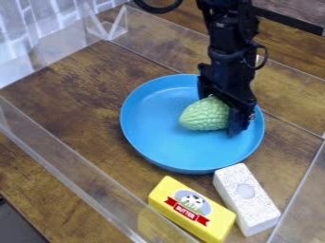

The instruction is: Put the green object in the blue tray

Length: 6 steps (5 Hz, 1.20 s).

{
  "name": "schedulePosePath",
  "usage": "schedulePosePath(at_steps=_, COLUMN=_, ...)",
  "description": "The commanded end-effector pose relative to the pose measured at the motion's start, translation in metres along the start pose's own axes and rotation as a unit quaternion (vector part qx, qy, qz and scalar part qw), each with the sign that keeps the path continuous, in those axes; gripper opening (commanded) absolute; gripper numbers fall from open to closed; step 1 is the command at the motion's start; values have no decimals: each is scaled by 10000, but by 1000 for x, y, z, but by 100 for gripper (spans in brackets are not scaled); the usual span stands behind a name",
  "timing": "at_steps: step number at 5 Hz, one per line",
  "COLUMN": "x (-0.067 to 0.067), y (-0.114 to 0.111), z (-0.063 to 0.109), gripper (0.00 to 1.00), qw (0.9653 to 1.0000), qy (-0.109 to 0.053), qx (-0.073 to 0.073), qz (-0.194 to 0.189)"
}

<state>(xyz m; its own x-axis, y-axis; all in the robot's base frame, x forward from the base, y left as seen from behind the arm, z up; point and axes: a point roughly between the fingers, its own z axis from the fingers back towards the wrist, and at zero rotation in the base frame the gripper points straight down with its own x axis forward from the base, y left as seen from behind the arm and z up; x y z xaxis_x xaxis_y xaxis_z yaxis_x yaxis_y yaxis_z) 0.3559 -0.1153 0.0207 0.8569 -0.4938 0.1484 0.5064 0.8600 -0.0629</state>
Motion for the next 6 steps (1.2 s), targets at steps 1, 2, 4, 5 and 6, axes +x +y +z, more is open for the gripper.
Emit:
schedulePosePath(at_steps=1, x=-10, y=-21, z=-13, gripper=100, qw=9991, qy=347, qx=-201, qz=104)
schedulePosePath(at_steps=2, x=-12, y=-24, z=-12, gripper=100, qw=9986, qy=411, qx=-256, qz=213)
schedulePosePath(at_steps=4, x=-19, y=-28, z=-6, gripper=100, qw=9968, qy=572, qx=-323, qz=454)
schedulePosePath(at_steps=5, x=-22, y=-28, z=-1, gripper=100, qw=9958, qy=651, qx=-323, qz=550)
schedulePosePath(at_steps=6, x=-25, y=-28, z=5, gripper=100, qw=9948, qy=739, qx=-304, qz=638)
